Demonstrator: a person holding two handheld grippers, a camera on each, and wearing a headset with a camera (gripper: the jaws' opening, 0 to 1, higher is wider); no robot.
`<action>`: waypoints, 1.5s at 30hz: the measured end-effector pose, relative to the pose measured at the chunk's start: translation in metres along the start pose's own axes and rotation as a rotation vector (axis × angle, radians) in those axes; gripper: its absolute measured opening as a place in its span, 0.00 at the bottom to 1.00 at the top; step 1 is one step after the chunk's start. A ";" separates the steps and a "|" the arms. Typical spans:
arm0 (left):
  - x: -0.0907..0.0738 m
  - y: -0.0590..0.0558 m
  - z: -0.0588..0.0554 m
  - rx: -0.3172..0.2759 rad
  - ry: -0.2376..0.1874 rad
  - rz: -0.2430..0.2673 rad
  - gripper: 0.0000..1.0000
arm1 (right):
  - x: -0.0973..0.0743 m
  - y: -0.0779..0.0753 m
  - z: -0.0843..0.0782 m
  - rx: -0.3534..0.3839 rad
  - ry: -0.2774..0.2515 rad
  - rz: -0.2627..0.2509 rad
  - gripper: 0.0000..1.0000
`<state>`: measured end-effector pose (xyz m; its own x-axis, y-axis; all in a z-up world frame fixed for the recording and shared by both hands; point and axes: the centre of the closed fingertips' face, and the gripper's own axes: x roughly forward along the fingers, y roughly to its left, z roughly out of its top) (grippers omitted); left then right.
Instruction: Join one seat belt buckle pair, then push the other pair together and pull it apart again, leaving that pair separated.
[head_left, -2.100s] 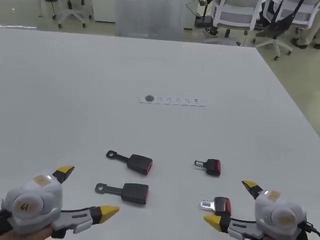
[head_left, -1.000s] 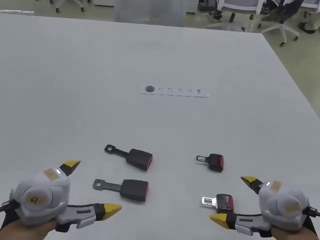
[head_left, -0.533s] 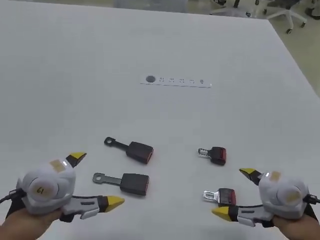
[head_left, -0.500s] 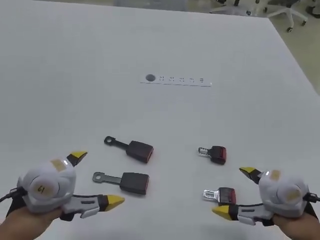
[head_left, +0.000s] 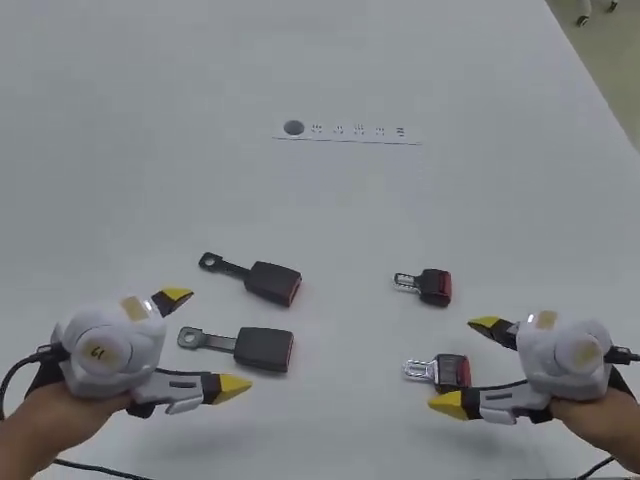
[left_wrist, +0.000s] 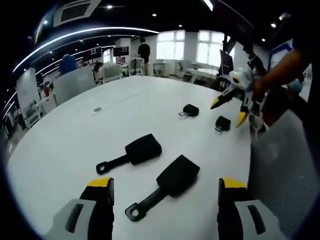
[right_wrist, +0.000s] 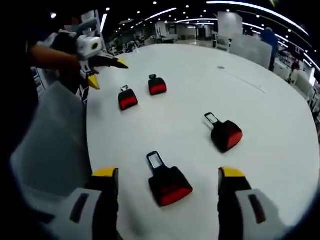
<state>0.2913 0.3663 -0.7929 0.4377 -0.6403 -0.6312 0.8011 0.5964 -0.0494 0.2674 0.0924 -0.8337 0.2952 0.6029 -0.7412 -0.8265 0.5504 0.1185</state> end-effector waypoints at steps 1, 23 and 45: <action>0.003 0.000 -0.001 0.009 0.008 -0.005 0.88 | 0.001 0.001 -0.001 0.003 0.002 0.016 0.83; 0.057 -0.011 -0.036 0.301 0.196 -0.211 0.64 | 0.012 0.003 -0.024 -0.114 0.134 0.191 0.68; 0.062 -0.020 -0.031 0.372 0.172 -0.281 0.35 | 0.007 0.000 -0.032 -0.196 0.165 0.241 0.36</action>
<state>0.2896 0.3299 -0.8551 0.1351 -0.6435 -0.7535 0.9836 0.1787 0.0237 0.2541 0.0780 -0.8597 0.0125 0.5916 -0.8061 -0.9440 0.2729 0.1856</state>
